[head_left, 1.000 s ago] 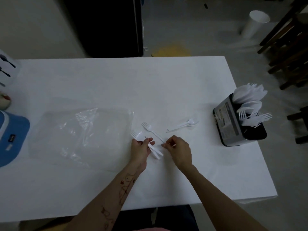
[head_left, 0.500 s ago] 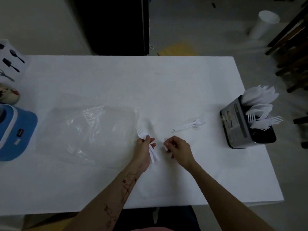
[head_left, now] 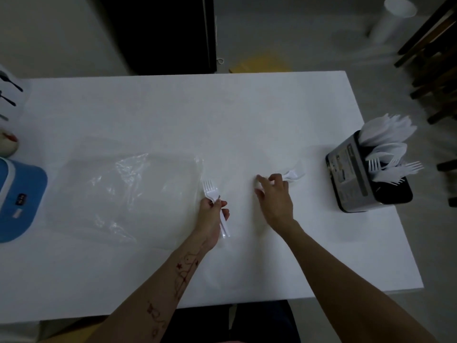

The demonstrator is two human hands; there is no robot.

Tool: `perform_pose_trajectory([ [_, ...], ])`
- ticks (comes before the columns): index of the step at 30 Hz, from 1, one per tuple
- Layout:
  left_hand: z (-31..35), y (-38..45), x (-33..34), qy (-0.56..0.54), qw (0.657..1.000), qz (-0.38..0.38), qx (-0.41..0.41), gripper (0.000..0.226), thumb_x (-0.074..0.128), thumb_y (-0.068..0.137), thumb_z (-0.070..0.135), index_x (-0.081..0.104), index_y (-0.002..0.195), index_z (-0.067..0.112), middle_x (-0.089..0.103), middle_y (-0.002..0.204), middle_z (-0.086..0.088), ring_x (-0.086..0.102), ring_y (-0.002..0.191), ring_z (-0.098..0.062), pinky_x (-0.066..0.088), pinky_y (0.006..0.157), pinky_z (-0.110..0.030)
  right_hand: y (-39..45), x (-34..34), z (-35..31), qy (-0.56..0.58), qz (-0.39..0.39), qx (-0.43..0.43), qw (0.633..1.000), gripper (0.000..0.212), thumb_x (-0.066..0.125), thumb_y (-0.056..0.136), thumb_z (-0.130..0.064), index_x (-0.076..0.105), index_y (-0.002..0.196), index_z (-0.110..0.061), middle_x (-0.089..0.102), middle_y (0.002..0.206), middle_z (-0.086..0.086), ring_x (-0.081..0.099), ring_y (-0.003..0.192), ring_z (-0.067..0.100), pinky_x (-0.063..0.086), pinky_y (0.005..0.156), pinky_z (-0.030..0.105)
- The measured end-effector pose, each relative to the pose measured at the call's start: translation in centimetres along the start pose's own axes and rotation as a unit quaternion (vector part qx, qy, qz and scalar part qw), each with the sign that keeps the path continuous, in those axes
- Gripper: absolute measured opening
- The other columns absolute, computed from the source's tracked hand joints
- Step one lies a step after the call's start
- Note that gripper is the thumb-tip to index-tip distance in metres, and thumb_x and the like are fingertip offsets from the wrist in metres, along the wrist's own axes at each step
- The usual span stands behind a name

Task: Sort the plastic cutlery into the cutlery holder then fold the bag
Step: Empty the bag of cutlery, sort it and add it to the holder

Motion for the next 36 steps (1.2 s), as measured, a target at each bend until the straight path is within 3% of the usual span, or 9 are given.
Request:
perform_pose_trajectory([
  [7,-1.0,-0.3,0.4,0.006,1.0,-0.011,-0.008,0.014,0.04,0.1,0.005,0.048,0.112,0.005,0.054,0.086,-0.006,0.051,0.069,-0.016,0.049,0.073,-0.027,-1.9,-0.4,1.6,0.004,0.029,0.013,0.999,0.016,0.065,0.092,-0.019,0.061,0.094,-0.003,0.055,0.113,0.011,0.052,0.093,0.03,0.052,0.059,0.038],
  [10,-1.3,-0.4,1.3,0.006,1.0,-0.024,-0.012,0.015,0.04,0.1,0.004,0.048,0.113,0.004,0.055,0.087,-0.006,0.052,0.069,-0.016,0.049,0.074,-0.028,-2.8,-1.0,3.0,0.047,0.048,0.037,0.997,0.006,0.065,0.088,-0.002,0.06,0.093,-0.004,0.054,0.113,0.011,0.052,0.091,0.028,0.05,0.067,0.032],
  [12,-1.6,-0.5,2.0,0.006,0.999,-0.033,-0.014,0.016,0.041,0.1,0.004,0.048,0.114,0.004,0.056,0.087,-0.007,0.052,0.07,-0.017,0.049,0.074,-0.028,-3.2,-1.6,3.7,0.119,0.057,0.093,0.987,0.024,0.065,0.084,0.007,0.056,0.1,-0.007,0.049,0.115,0.008,0.055,0.086,0.022,0.051,0.07,0.022],
  [16,-1.9,-0.6,3.4,0.01,0.998,-0.053,-0.019,0.015,0.042,0.1,0.008,0.049,0.113,0.005,0.056,0.088,-0.006,0.052,0.072,-0.016,0.049,0.074,-0.026,-3.7,-2.9,4.8,0.244,0.082,0.205,0.944,0.041,0.074,0.08,0.0,0.048,0.109,-0.013,0.051,0.111,0.004,0.06,0.08,0.018,0.054,0.074,0.032],
  [19,-1.8,-0.6,4.7,0.008,0.997,-0.064,-0.029,0.017,0.045,0.099,0.012,0.049,0.114,0.005,0.057,0.089,-0.006,0.053,0.073,-0.017,0.049,0.073,-0.026,-4.1,-4.1,4.8,0.343,0.1,0.225,0.906,0.038,0.075,0.082,-0.009,0.05,0.109,-0.019,0.064,0.094,-0.002,0.063,0.08,0.007,0.049,0.07,0.015],
  [21,-1.7,-0.7,5.5,0.003,0.997,-0.071,-0.037,0.025,0.047,0.099,0.012,0.048,0.122,0.004,0.059,0.092,-0.005,0.056,0.077,-0.018,0.047,0.073,-0.026,-4.3,-4.3,4.2,0.382,0.089,0.211,0.895,0.034,0.077,0.082,-0.014,0.055,0.107,-0.022,0.069,0.086,-0.006,0.066,0.079,0.005,0.05,0.072,0.012],
  [26,-0.9,-1.3,7.1,-0.014,0.995,-0.092,-0.048,0.032,0.051,0.097,0.015,0.044,0.127,0.01,0.057,0.116,-0.009,0.058,0.091,-0.02,0.045,0.069,-0.026,-4.2,-3.3,3.3,0.513,-0.001,0.217,0.831,0.018,0.078,0.08,-0.012,0.07,0.095,-0.018,0.073,0.087,0.003,0.071,0.086,0.02,0.058,0.082,0.032],
  [31,-0.8,-1.0,7.5,-0.012,0.995,-0.089,-0.04,0.026,0.052,0.097,0.015,0.045,0.122,0.012,0.057,0.119,-0.009,0.059,0.095,-0.02,0.047,0.071,-0.026,-3.9,-3.1,3.3,0.511,-0.041,0.218,0.831,0.016,0.076,0.082,-0.008,0.074,0.095,-0.017,0.075,0.087,0.003,0.071,0.087,0.02,0.057,0.078,0.029],
  [36,-0.9,-0.4,7.5,-0.01,0.995,-0.1,-0.028,0.028,0.049,0.098,0.013,0.048,0.123,0.0,0.061,0.11,-0.011,0.062,0.092,-0.022,0.052,0.074,-0.03,-3.3,-3.3,2.8,0.482,-0.135,0.163,0.85,0.01,0.076,0.081,-0.008,0.076,0.091,-0.012,0.076,0.084,0.002,0.073,0.081,0.019,0.059,0.081,0.034],
])
Point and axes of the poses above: each hand's wrist, its own y-axis towards the middle knuckle, its own x-axis out of the palm, z = x × y, the point moved 3 cm from there along y, towards the middle knuckle
